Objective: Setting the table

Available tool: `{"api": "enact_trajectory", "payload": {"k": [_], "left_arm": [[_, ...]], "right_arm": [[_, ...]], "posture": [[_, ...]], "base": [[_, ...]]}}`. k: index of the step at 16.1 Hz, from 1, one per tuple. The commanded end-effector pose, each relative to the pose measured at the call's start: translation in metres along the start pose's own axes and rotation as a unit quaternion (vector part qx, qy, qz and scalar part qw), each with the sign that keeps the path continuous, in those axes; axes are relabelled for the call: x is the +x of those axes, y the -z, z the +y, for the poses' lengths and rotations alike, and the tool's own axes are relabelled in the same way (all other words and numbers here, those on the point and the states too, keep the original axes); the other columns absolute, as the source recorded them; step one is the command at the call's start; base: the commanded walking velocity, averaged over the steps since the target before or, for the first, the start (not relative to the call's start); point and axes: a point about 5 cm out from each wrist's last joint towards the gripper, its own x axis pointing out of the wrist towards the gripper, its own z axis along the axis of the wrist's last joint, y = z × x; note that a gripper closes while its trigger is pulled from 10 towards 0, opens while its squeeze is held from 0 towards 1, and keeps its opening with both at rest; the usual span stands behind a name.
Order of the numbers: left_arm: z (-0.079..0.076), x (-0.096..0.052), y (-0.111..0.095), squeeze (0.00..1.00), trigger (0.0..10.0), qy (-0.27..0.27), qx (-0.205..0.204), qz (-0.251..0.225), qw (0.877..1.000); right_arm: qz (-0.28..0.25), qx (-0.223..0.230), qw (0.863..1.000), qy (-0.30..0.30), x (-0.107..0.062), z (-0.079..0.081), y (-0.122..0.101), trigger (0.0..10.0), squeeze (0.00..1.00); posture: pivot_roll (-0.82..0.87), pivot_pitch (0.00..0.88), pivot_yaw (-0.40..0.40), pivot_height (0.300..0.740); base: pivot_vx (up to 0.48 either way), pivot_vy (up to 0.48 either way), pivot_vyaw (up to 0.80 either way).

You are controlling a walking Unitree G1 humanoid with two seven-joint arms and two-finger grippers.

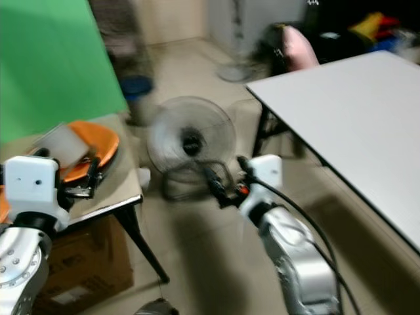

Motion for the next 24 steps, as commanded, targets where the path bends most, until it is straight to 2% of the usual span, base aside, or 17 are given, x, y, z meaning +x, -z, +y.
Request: {"api": "enact_trajectory", "payload": {"k": [1,4,8,16,19,22,24], "left_arm": [[0.001,0.004,0.002,0.00,10.0,0.001,-0.007,0.002,1.000],[0.003,-0.003,0.007,0.00,10.0,-0.001,-0.007,0.015,1.000],[0.010,-0.010,0.014,0.00,10.0,-0.018,0.008,0.034,0.999],[0.015,-0.010,0.012,0.00,10.0,-0.011,0.023,0.034,0.999],[0.019,-0.007,0.008,0.00,10.0,-0.014,0.022,0.027,0.999],[0.020,-0.003,0.006,0.00,10.0,-0.019,0.019,0.020,0.999],[0.021,-0.002,0.004,0.00,10.0,-0.036,0.003,0.022,0.999]], "right_arm": [[-0.025,-0.015,1.000,-0.011,0.000,0.003,-0.015,10.0,0.00],[-0.020,0.001,1.000,-0.002,-0.002,0.001,-0.017,10.0,0.00],[0.001,0.038,0.997,0.074,0.001,-0.011,-0.006,10.0,0.00],[0.024,0.051,0.995,0.078,0.005,0.000,-0.003,10.0,0.00],[0.028,0.062,0.994,0.082,0.006,0.002,-0.002,10.0,0.00],[0.026,0.043,0.996,0.074,0.008,0.006,-0.005,10.0,0.00],[0.027,0.044,0.997,0.066,0.011,0.008,-0.007,10.0,0.00]], "posture": [[-0.04,0.000,0.098,0.740],[-0.04,0.000,0.084,0.740],[-0.01,0.007,0.054,0.740],[0.00,0.021,0.051,0.740],[0.00,0.024,0.050,0.740],[-0.01,0.027,0.051,0.740],[0.00,0.025,0.047,0.740]], "base": [[0.000,0.000,0.00],[0.000,0.422,0.00],[0.000,0.480,0.00],[0.000,0.480,0.00],[0.000,0.000,0.00],[0.000,-0.080,0.00],[0.000,0.000,0.00]]}}
